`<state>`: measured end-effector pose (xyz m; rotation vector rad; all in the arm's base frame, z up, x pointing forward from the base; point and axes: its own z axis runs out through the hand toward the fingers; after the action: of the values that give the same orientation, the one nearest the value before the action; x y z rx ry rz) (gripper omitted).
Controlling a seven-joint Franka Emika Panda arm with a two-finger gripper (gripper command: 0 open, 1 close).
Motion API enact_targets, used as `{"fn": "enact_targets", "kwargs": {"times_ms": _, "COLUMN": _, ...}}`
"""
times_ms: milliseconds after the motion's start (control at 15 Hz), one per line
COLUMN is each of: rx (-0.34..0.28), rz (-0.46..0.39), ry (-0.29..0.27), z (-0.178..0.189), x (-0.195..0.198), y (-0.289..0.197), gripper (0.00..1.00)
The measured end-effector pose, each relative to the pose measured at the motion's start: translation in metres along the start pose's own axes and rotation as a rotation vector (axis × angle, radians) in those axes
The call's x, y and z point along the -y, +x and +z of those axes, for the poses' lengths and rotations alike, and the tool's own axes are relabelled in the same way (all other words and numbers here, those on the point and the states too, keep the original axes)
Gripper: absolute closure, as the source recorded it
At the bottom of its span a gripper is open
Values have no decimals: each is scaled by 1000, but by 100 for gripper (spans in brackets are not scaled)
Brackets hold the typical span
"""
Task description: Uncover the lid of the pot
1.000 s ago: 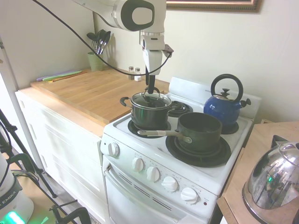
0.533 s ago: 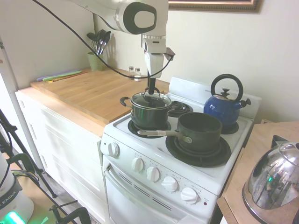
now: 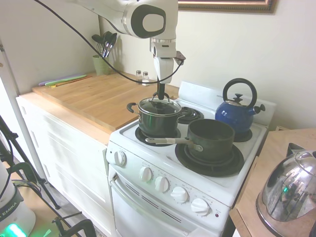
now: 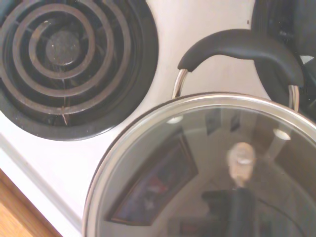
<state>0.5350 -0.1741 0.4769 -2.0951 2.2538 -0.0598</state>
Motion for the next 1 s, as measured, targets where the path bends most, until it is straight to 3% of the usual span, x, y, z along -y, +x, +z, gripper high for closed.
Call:
{"fn": "enact_targets", "kwargs": {"times_ms": 267, "rx": -31, "rz": 1, "ry": 11, "z": -11, "x": -2, "y": -4, "gripper": 100}}
{"fn": "enact_targets", "kwargs": {"times_ms": 533, "rx": -87, "rz": -10, "ry": 34, "z": -61, "x": -16, "y": -35, "gripper": 100}}
{"fn": "enact_targets", "kwargs": {"times_ms": 867, "rx": -182, "rz": -80, "ry": 62, "z": -134, "x": -3, "y": -137, "gripper": 100}}
{"fn": "enact_targets", "kwargs": {"times_ms": 1000, "rx": -207, "rz": -118, "ry": 60, "z": -147, "x": 12, "y": -186, "gripper": 100}}
